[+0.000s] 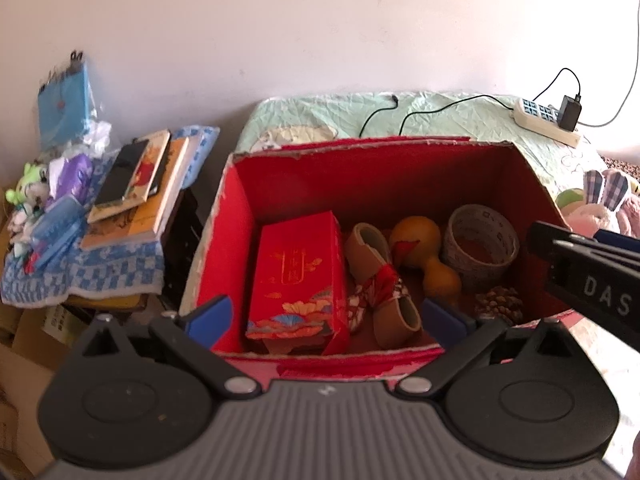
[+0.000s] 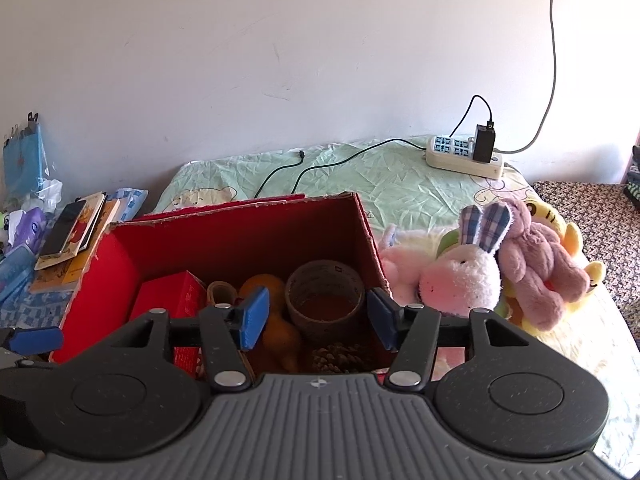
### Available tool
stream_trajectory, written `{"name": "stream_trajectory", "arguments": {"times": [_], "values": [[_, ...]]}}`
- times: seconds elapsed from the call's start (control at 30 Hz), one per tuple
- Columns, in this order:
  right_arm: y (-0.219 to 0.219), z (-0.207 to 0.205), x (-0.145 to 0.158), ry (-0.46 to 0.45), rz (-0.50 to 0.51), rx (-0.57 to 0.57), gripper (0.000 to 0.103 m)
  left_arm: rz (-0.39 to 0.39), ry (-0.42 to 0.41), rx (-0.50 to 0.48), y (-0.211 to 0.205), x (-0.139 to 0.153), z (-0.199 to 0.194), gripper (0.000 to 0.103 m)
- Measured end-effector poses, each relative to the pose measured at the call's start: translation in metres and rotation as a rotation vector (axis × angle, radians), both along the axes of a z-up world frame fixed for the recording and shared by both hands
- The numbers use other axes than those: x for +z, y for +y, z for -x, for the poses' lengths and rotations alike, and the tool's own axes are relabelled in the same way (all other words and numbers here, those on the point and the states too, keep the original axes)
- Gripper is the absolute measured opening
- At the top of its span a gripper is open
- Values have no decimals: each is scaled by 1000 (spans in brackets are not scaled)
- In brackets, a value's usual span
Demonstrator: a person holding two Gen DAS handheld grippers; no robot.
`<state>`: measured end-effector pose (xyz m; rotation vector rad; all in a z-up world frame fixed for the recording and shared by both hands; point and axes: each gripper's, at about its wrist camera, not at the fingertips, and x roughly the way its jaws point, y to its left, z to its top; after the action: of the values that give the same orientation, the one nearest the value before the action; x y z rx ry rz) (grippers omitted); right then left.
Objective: Organize objects
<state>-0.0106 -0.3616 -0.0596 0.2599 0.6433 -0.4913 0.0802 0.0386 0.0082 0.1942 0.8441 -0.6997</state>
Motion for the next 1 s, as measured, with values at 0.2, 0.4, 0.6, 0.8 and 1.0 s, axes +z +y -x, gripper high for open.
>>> {"name": "stream_trajectory", "arguments": {"times": [0.2, 0.4, 0.6, 0.8, 1.0], "values": [[3, 10, 3, 5, 0, -1, 60, -3, 4, -23, 6, 3, 6, 101], [8, 13, 5, 7, 6, 2, 60, -11, 35, -41, 9, 2, 4, 101], [12, 17, 5, 17, -10, 0, 60, -8, 57, -59, 13, 1, 5, 99], [16, 27, 5, 24, -6, -17, 62, -23, 72, -100, 13, 0, 12, 99], [16, 32, -4, 58, -34, -21, 62, -50, 111, -125, 12, -9, 14, 100]]}}
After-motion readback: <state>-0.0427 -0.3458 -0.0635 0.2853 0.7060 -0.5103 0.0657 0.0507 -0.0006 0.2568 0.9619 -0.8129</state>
